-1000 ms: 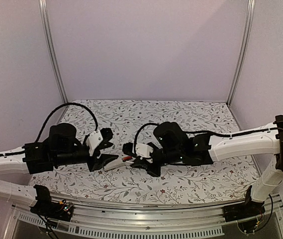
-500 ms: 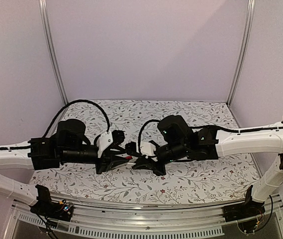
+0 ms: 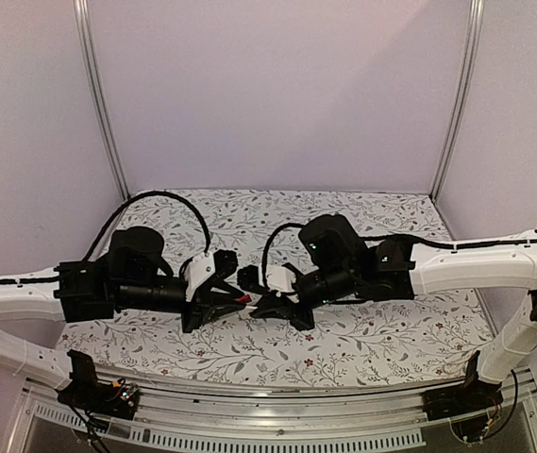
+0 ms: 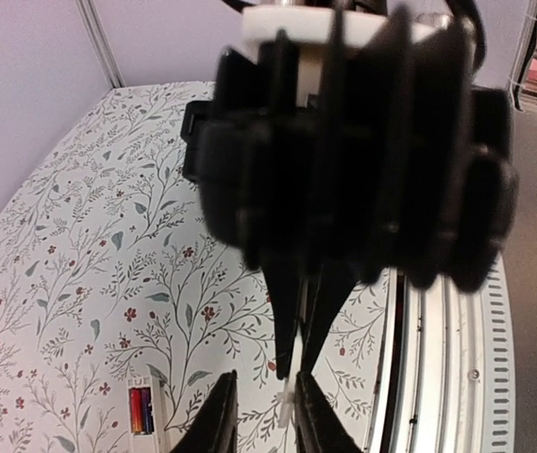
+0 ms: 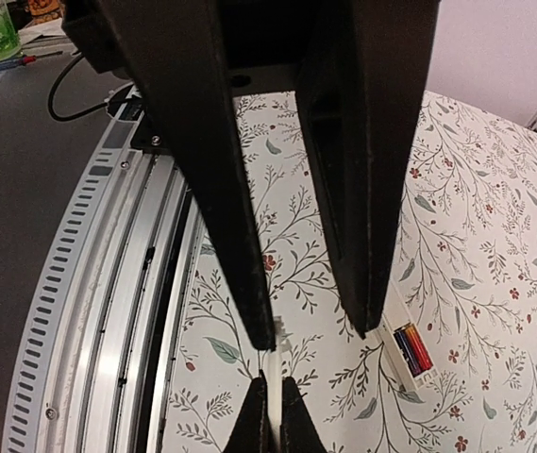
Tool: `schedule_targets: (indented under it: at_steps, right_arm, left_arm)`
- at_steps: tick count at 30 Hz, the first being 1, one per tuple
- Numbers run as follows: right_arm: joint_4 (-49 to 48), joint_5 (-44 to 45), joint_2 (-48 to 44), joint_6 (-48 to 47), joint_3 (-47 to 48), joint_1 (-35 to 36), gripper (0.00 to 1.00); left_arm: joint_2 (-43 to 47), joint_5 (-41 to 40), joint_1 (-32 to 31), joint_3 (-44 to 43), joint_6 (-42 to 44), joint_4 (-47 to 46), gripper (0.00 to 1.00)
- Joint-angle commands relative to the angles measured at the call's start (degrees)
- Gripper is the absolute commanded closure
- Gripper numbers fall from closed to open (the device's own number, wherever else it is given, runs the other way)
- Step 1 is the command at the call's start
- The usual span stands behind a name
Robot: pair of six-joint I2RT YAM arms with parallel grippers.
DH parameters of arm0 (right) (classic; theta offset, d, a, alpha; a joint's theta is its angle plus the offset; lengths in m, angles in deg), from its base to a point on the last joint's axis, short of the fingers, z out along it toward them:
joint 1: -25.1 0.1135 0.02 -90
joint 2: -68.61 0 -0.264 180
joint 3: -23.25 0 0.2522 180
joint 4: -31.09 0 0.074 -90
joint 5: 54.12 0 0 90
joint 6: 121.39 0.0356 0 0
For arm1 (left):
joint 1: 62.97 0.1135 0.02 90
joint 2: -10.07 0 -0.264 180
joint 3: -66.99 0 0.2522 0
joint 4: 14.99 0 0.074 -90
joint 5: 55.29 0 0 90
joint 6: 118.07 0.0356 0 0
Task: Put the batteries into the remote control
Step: Pass from the right arm to the left
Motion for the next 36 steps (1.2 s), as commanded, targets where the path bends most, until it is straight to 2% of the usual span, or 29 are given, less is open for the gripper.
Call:
schedule_targets:
  at_steps: [1, 6, 9, 17, 26, 36]
  right_arm:
    - [-0.2, 0.1, -1.0, -0.1, 1.6, -0.4, 1.0]
    - [-0.5, 0.0, -1.7, 0.1, 1.3, -1.2, 1.0]
    - [-1.5, -1.2, -2.9, 0.2, 0.4, -1.8, 1.0]
    - [-2.4, -3.4, -2.7, -0.1, 0.5, -1.8, 1.0]
    - [-2.4, -4.1, -3.0, -0.1, 0.3, -1.8, 1.0]
    - [-2.7, -3.8, -3.0, -0.2, 0.0, -1.8, 1.0]
  left_arm:
    - [-0.6, 1.1, -0.5, 1.0, -0.1, 0.2, 0.8]
    - [4.7, -0.6, -0.4, 4.5, 0.2, -2.9, 0.7]
    - [9.3, -1.3, -0.3, 8.3, 0.5, -5.8, 0.56]
    - [4.7, -1.1, -0.4, 6.4, -0.7, -8.3, 0.55]
    - [1.8, -1.3, -0.4, 5.2, -0.2, -12.6, 0.65]
    - [0.1, -0.2, -0.5, 4.3, -1.2, -11.9, 0.98]
